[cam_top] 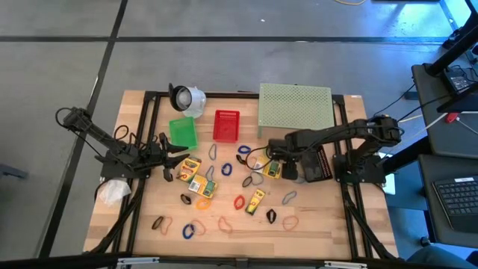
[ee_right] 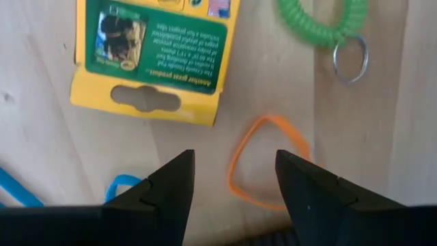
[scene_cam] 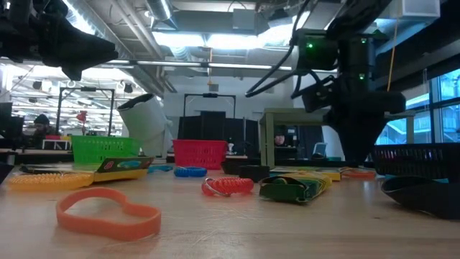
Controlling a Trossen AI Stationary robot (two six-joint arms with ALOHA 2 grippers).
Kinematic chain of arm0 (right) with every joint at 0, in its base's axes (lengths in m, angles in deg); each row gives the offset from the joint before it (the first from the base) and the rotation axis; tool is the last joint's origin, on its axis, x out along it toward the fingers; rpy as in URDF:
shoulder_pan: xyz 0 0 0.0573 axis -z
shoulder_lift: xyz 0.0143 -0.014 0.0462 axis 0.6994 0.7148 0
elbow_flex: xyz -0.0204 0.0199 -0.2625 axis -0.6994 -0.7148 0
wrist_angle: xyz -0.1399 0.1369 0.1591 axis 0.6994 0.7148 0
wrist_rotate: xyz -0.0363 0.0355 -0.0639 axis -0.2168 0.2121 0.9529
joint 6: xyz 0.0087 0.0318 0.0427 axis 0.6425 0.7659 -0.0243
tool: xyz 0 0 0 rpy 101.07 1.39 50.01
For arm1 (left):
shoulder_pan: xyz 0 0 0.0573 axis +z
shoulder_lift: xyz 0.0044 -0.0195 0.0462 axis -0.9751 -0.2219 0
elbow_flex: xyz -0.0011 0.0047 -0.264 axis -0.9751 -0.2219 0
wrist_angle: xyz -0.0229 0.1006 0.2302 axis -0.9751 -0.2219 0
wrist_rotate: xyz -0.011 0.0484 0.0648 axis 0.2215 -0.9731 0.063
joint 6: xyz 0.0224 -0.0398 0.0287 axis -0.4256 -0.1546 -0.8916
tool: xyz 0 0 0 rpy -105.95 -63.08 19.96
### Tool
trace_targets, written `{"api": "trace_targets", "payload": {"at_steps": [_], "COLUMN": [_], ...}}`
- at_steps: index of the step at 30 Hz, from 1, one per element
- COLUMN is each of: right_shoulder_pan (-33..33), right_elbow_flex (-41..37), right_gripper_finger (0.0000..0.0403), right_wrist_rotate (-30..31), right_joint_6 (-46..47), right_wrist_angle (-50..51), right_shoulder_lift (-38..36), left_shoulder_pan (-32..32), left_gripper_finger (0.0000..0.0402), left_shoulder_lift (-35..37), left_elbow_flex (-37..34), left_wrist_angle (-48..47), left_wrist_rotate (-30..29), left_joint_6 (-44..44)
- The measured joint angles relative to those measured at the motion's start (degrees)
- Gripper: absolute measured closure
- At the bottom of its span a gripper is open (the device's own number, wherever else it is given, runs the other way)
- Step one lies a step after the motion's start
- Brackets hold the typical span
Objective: Pick & Place Office Desk Supplies
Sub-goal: Put the orange rubber band into the black basket
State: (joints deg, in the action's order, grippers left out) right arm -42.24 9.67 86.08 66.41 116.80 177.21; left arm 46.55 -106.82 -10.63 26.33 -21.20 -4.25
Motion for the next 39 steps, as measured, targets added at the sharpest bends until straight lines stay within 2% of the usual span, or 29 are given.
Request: {"api": "trace_targets", "payload": {"at_steps": [5,18,24,33,39], "right_shoulder_pan": [1.0,1.1,1.1,1.1,1.1], "right_elbow_flex": [-0.3,-8.0,-8.2,-8.3,-7.3], "right_gripper_finger": [0.0197,0.0204,0.0256,0.0385,0.0399], "right_wrist_rotate": [-0.2,-1.7,-2.1,-3.4,-4.4], "right_joint_6": [0.0,1.8,1.9,4.8,6.3], "right_wrist_angle": [-1.0,-6.7,-7.0,-7.1,-6.5], "right_shoulder_lift": [0.0,-0.5,-0.5,-0.4,-0.1], "left_shoulder_pan": [0.0,0.0,0.0,0.0,0.0], "left_gripper_finger": [0.0281,0.0281,0.0281,0.0281,0.0281], "left_shoulder_lift": [0.0,0.0,0.0,0.0,0.0], "left_elbow_flex": [0.0,0.0,0.0,0.0,0.0], "left_wrist_angle": [-0.1,-0.1,-0.1,-0.1,-0.1], "left_wrist_rotate": [0.0,0.0,0.0,0.0,-0.1], "left_joint_6": [0.0,0.2,-0.1,-1.0,-1.0]}}
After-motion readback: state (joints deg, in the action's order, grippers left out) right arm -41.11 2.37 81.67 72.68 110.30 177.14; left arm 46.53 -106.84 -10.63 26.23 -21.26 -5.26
